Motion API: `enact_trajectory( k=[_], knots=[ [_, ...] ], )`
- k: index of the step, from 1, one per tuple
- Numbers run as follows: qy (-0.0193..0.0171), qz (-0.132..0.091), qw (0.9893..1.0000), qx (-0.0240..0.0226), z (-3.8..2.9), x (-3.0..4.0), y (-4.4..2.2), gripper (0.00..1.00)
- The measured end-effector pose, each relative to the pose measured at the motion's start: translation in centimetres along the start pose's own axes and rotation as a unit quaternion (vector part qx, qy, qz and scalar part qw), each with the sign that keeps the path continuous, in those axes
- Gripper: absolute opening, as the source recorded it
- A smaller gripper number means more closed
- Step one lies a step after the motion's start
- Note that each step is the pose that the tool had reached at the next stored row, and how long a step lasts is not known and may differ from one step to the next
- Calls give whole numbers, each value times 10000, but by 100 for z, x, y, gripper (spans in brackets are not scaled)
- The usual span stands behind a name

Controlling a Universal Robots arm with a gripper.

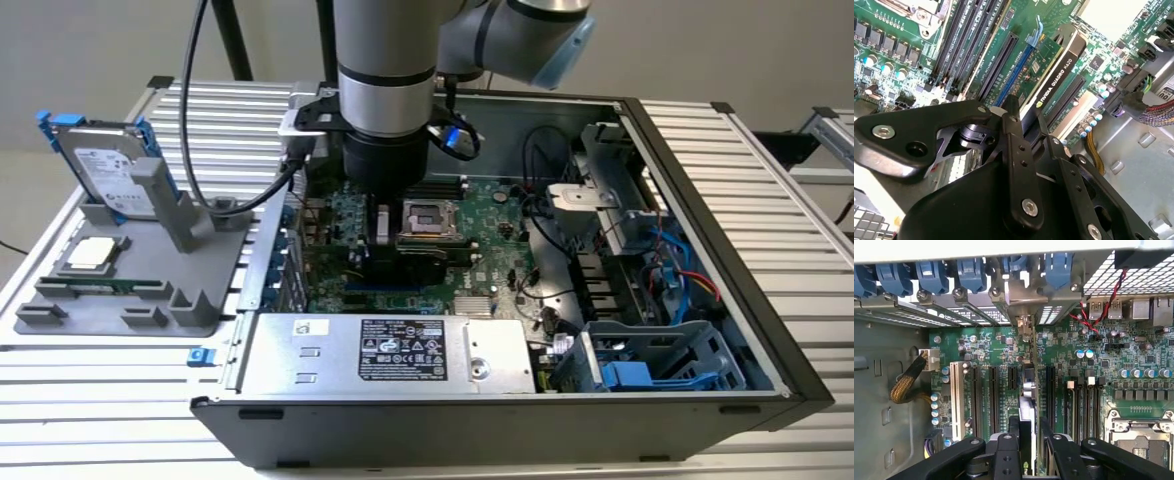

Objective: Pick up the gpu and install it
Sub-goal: 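Insert the gpu into the slot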

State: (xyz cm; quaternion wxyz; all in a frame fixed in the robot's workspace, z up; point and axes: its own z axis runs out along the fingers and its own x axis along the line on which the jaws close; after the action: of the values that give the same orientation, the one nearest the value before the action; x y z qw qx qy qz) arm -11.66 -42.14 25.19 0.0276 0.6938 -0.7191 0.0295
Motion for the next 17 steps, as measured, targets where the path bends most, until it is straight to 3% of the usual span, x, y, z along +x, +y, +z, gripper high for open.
enact_trajectory(
  k=[17],
  knots=[
    [-9, -1, 10000, 0, 19, 30, 5, 0]
  ],
)
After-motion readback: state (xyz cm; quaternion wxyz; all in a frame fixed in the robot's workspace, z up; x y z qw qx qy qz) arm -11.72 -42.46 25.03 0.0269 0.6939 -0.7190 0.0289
